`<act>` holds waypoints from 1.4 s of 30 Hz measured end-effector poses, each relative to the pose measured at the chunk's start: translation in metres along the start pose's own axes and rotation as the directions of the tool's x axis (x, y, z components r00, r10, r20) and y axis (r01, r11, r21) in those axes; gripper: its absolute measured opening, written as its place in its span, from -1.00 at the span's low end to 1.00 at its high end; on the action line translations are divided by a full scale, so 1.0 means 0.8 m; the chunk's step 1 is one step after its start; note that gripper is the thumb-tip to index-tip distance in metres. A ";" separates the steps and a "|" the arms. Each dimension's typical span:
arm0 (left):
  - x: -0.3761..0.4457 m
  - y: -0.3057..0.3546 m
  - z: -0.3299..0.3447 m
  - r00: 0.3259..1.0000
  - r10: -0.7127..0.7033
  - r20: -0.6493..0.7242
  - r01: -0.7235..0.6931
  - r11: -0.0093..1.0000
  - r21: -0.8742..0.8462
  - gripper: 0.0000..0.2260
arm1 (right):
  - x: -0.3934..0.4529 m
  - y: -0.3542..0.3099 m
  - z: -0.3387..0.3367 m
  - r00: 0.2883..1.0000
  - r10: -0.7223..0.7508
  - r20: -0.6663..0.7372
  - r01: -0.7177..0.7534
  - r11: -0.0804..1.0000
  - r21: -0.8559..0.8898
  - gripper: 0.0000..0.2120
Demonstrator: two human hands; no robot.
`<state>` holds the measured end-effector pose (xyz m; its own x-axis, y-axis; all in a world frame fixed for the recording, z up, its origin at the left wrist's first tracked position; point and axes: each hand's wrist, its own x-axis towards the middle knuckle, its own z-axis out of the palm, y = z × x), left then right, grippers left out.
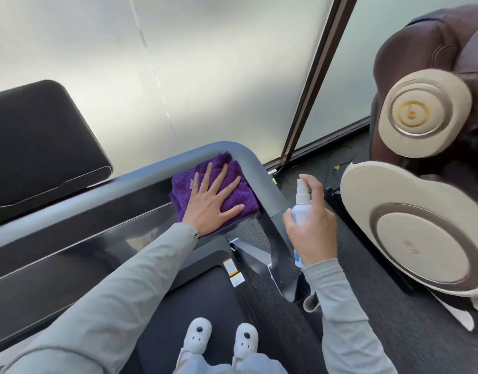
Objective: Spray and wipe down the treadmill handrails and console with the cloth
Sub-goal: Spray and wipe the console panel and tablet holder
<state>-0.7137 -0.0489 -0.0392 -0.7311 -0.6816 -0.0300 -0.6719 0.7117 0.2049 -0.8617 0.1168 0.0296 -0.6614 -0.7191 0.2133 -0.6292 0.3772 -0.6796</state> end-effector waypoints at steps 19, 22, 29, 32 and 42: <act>-0.013 -0.012 0.012 0.993 -0.026 -0.116 0.011 0.992 -0.124 -0.35 | -0.046 -0.005 0.020 0.972 0.120 -0.201 -0.149 0.980 -0.133 -0.36; -0.013 -0.012 0.013 0.993 -0.022 -0.117 0.008 0.993 -0.121 -0.34 | -0.068 0.004 0.010 0.951 0.208 -0.228 -0.243 0.960 -0.137 -0.37; -0.022 -0.009 0.008 0.996 0.017 -0.085 -0.023 0.997 -0.071 -0.13 | -0.092 -0.006 0.007 0.922 0.171 -0.347 -0.218 0.971 -0.101 -0.34; -0.026 -0.011 0.008 0.997 0.036 -0.070 -0.041 0.997 -0.072 -0.25 | -0.088 -0.014 0.013 0.940 0.209 -0.271 -0.238 0.968 -0.077 -0.38; -0.012 -0.007 0.002 0.933 -0.205 -0.296 0.007 0.832 -0.555 -0.67 | -0.063 -0.040 0.021 0.964 0.129 -0.235 -0.142 0.989 -0.043 -0.40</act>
<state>-0.7031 -0.0460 -0.0414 -0.5095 -0.8321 0.2192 -0.4980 0.4929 0.7135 -0.8014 0.1308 0.0287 -0.8140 -0.5074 0.2827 -0.5454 0.5002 -0.6725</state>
